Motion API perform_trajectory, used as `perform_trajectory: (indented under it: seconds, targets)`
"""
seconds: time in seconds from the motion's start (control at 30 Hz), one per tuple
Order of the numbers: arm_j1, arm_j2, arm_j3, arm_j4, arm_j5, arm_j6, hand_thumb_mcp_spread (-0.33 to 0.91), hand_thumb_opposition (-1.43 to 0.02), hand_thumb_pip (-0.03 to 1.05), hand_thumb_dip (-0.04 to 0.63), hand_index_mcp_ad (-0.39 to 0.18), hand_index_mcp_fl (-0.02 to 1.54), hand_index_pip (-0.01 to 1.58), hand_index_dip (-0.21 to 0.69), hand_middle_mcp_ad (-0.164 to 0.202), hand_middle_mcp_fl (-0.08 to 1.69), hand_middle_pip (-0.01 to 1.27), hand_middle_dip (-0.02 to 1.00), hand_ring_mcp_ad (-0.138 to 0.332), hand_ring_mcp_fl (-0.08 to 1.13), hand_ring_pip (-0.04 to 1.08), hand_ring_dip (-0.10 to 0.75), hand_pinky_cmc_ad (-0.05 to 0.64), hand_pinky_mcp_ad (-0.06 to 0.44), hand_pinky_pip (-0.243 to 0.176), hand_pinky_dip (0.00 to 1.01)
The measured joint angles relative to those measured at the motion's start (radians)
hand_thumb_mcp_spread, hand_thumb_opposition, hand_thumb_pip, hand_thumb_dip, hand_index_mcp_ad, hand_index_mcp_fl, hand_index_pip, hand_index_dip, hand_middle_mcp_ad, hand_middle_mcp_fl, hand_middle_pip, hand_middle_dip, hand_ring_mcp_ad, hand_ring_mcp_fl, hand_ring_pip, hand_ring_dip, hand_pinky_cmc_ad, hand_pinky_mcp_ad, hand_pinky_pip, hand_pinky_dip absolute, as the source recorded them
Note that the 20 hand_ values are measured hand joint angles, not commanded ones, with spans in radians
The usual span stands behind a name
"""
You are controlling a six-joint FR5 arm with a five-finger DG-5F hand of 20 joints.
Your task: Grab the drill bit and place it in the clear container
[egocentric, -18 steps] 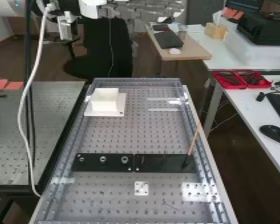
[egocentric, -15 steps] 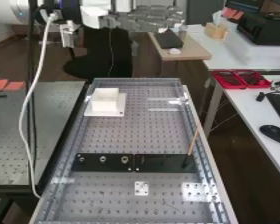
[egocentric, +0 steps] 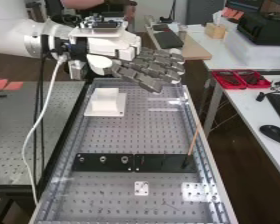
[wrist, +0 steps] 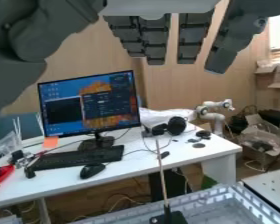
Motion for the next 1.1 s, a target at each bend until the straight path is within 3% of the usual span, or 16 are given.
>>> perform_trajectory:
  seconds: [0.17, 0.63, 0.9, 1.1]
  targets:
    - [-0.012, -0.041, -0.032, 0.047, 0.014, 0.03, 0.17, -0.7, 0.24, 0.005, 0.115, 0.02, 0.07, 0.019, 0.124, 0.03, 0.15, 0.05, 0.169, 0.03, 0.11, 0.017, 0.314, 0.234, -0.089, 0.35]
    - [-0.043, -0.172, -0.033, 0.065, 0.037, 0.104, 0.22, -0.7, 0.37, 0.009, 0.117, 0.04, 0.09, 0.019, 0.122, 0.02, 0.15, 0.04, 0.178, 0.03, 0.1, 0.017, 0.314, 0.234, -0.106, 0.37]
    - [-0.062, -0.221, -0.017, 0.089, 0.044, 0.126, 0.25, -0.7, 0.4, 0.009, 0.072, 0.05, 0.09, 0.01, 0.124, 0.03, 0.15, 0.05, 0.183, 0.03, 0.1, 0.019, 0.314, 0.234, -0.106, 0.38]
    - [-0.065, -0.247, -0.007, 0.125, 0.054, 0.134, 0.26, -0.71, 0.52, 0.044, 0.052, 0.09, 0.12, 0.0, 0.122, 0.02, 0.15, 0.06, 0.183, 0.03, 0.1, 0.019, 0.314, 0.23, -0.106, 0.38]
